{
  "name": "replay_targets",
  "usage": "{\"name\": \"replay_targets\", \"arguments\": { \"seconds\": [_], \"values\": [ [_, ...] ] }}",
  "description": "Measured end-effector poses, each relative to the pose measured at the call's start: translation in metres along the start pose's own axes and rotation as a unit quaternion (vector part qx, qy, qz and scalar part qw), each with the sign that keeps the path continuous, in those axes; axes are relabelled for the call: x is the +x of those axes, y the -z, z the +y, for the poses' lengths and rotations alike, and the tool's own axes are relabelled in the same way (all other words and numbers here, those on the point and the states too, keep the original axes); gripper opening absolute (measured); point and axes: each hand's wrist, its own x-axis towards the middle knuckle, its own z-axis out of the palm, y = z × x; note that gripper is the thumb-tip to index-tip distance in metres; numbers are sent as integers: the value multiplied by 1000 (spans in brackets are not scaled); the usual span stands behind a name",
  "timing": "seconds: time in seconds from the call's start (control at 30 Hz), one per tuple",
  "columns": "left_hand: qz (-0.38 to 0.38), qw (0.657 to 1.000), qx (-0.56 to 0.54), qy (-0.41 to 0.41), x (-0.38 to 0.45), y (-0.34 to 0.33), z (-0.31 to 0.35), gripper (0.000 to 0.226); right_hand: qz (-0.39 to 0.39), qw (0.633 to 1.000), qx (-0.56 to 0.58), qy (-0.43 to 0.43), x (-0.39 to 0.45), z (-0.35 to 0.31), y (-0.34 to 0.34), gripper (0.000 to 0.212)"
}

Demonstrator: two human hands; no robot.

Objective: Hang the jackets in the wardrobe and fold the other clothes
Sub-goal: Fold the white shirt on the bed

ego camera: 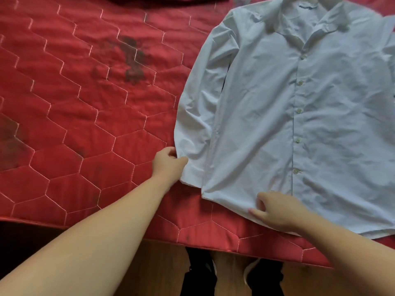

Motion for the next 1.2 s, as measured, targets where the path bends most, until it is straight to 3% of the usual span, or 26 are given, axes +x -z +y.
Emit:
{"name": "replay_targets", "arguments": {
  "seconds": [0.07, 0.13, 0.2, 0.27, 0.3, 0.33, 0.37, 0.43, 0.5, 0.57, 0.63, 0.67, 0.77, 0.93, 1.03, 1.07, 1.13, 1.2],
  "values": [
    [-11, 994, -109, -5, -4, 9, 25, 18, 12, 999, 52, -9, 1, -12, 12, 34],
    [-44, 985, -160, -50, -16, 15, 54, 27, 68, 975, 210, -20, 4, -32, 31, 32],
    [-100, 977, -137, -129, -34, 14, 79, 33, 106, 891, 439, -44, 9, -55, 65, 38],
    [-157, 964, -29, -214, -52, 4, 99, 40, 54, 765, 641, -34, 15, -70, 107, 51],
    [-183, 951, 40, -245, -59, -4, 107, 46, 29, 722, 691, -16, 17, -72, 128, 60],
    [-207, 934, 110, -269, -66, -13, 115, 51, 29, 715, 699, -1, 19, -69, 146, 66],
    [-224, 913, 176, -294, -71, -21, 124, 53, 50, 732, 680, 3, 21, -64, 163, 67],
    [-255, 864, 268, -340, -79, -37, 137, 52, 117, 791, 600, -32, 27, -45, 184, 49],
    [-301, 840, 285, -350, -84, -50, 143, 47, 145, 805, 573, -61, 31, -20, 190, 28],
    [-320, 876, 200, -302, -80, -60, 146, 42, 117, 742, 657, -67, 34, 12, 186, 23],
    [-236, 944, 61, -224, -56, -69, 149, 32, 45, 649, 755, -84, 41, 40, 175, 28],
    [-173, 966, 18, -190, -39, -72, 151, 24, 13, 627, 772, -106, 46, 53, 167, 30],
    [-66, 990, 41, -118, 15, -74, 152, 11, -49, 630, 754, -177, 55, 83, 134, 27],
    [-46, 975, 191, -105, 80, -71, 156, 14, -120, 717, 660, -189, 70, 130, 131, 24],
    [-66, 972, 206, -91, 104, -83, 168, 52, -241, 674, 683, -146, 84, 151, 151, 32],
    [-71, 973, 199, -90, 109, -91, 173, 64, -275, 679, 667, -138, 89, 154, 155, 34],
    [-63, 978, 176, -95, 119, -106, 183, 76, -337, 738, 572, -119, 100, 153, 165, 41],
    [-35, 983, 147, -103, 131, -117, 194, 70, -360, 812, 448, -99, 112, 146, 179, 46]
  ]
}}
